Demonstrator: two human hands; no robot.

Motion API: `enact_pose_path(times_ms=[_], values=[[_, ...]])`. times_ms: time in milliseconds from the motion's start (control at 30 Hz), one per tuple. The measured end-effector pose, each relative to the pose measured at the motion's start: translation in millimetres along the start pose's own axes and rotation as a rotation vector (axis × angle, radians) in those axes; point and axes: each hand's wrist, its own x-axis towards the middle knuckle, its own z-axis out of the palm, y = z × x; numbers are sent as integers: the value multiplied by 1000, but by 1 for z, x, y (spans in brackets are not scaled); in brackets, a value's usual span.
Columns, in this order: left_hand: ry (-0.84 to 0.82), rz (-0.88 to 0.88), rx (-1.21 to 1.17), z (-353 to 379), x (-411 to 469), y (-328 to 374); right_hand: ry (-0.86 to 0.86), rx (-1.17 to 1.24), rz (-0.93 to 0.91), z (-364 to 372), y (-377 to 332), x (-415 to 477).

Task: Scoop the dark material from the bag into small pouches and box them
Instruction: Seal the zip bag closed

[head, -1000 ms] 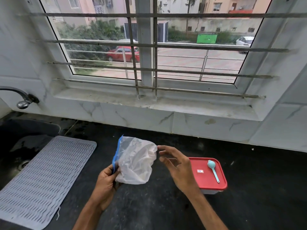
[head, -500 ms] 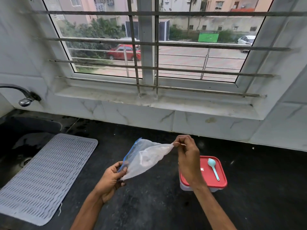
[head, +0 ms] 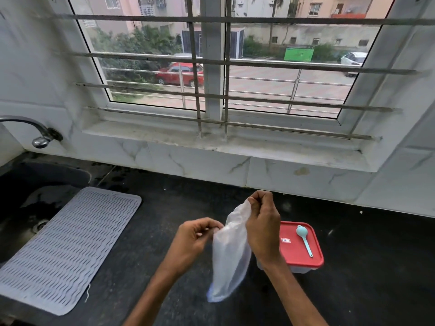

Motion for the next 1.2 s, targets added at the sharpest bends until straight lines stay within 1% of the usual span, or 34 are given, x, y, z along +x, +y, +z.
enact_pose_path(times_ms=[133, 233, 300, 467, 600, 633, 667, 733, 800, 833, 867, 900, 1033, 1133, 1200], values=[[-123, -209, -65, 13, -2, 0, -4, -135, -71, 7, -6, -2], [-282, -249, -133, 17, -1, 1, 29, -226, -126, 11, -5, -4], [-298, -272, -192, 19, -3, 3, 74, -232, -107, 13, -4, -3], [-143, -360, -143, 37, -10, 11, 124, -228, -77, 13, -4, -5], [-151, -377, -92, 45, -11, 18, 129, -270, -140, 15, -6, -6], [-127, -370, -85, 43, -10, 18, 126, -276, -152, 14, -5, -5], [-77, -360, -87, 37, -8, 17, 121, -277, -159, 10, -4, -3], [83, -333, -81, 21, -6, 10, 78, -264, -178, 1, 2, 4], [253, -314, 36, 3, -4, -1, -8, -266, -208, -5, 8, 10], [297, -312, 61, -3, -4, -5, -68, -251, -193, -7, 9, 12], [311, -311, 31, -6, -4, -6, -122, -212, -151, -7, 9, 12], [317, -307, -48, -7, -4, -6, -169, -151, -88, -8, 7, 12], [402, -312, -475, -11, -2, -6, -379, 239, 269, -19, 15, 7], [426, -283, -761, -19, -4, -12, -551, 326, 482, -28, 31, -9], [433, -265, -860, -22, -6, -16, -604, 386, 642, -28, 31, -21]])
